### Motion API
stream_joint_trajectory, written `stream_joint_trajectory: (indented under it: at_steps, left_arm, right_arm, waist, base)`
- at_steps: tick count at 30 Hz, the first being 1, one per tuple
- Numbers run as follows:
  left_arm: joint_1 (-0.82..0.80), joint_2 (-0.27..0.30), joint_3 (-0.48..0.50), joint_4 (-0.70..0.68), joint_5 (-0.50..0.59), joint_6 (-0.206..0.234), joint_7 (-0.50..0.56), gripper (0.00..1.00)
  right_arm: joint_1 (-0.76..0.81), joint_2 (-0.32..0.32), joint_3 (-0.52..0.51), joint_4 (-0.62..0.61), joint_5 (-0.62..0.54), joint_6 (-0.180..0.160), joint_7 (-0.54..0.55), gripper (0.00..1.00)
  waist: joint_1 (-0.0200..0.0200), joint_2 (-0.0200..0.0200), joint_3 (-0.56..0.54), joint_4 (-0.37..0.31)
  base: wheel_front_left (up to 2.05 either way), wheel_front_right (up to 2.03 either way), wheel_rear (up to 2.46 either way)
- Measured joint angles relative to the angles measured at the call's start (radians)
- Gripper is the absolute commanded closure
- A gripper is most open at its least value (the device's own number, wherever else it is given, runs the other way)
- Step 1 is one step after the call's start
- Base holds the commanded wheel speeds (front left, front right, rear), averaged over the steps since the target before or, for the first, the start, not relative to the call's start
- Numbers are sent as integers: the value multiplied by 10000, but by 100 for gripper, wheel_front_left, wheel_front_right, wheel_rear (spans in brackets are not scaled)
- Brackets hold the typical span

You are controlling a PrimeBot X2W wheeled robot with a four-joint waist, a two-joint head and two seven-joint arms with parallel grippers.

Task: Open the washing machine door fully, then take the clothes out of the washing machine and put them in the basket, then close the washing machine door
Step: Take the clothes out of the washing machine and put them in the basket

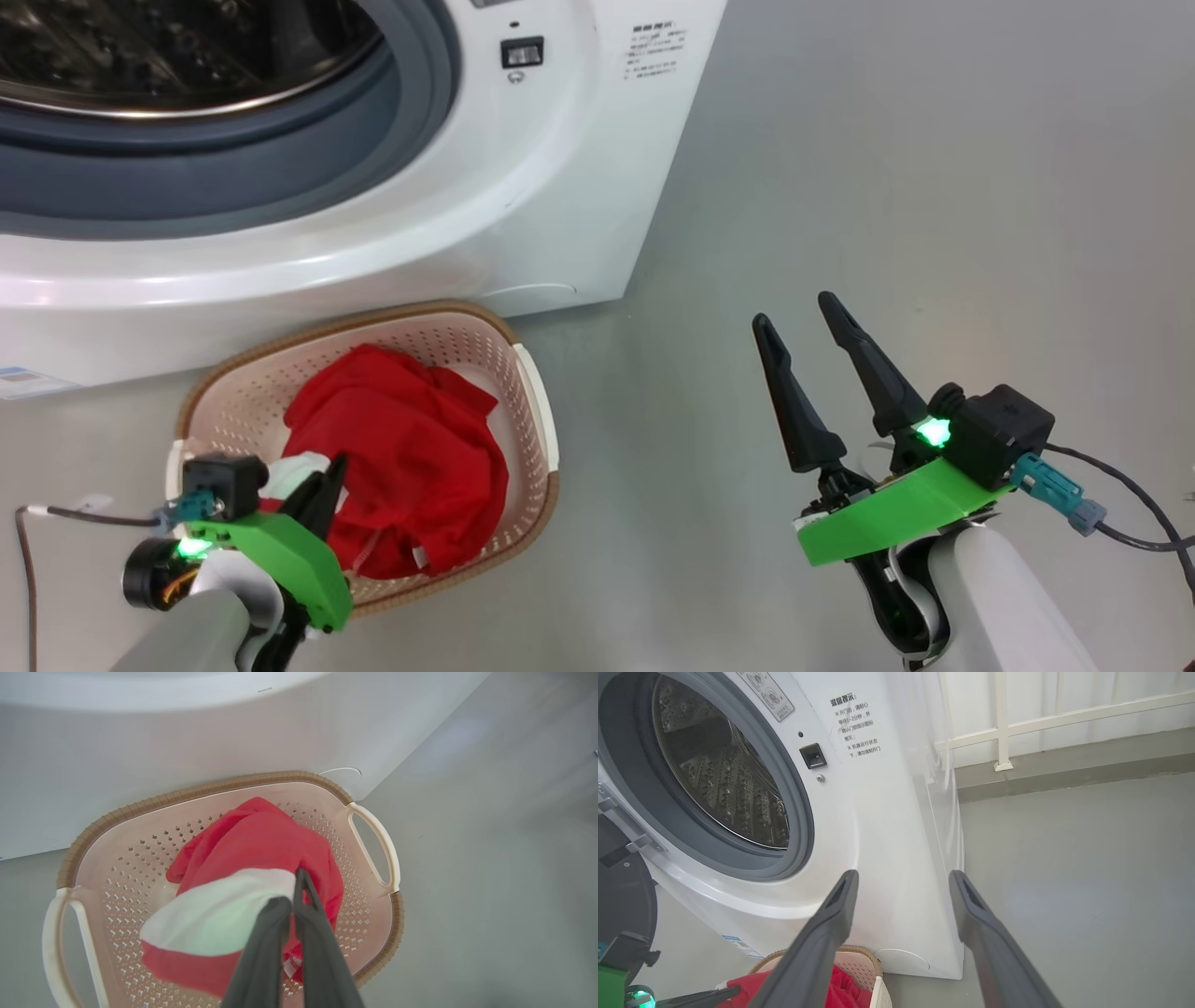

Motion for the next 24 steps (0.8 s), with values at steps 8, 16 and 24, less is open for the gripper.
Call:
stream_joint_trajectory:
  at_steps: [8,16,24]
  left_arm:
    - [-458,-17,-763,654,-1039,0,12,0]
    - [-663,25,-1522,736,-1906,0,31,0]
    - [-662,132,-1687,184,-1962,0,27,0]
  right_arm:
    - [-22,2,33,-38,0,0,0,0]
    - [-31,2,-56,-42,-10,0,0,0]
    - [-34,2,-144,23,-10,0,0,0]
  waist:
    - [0,0,361,-194]
    - [0,0,340,-67]
    - [0,0,7,130]
  base:
    - [0,0,0]
    - [0,0,0]
    - [0,0,0]
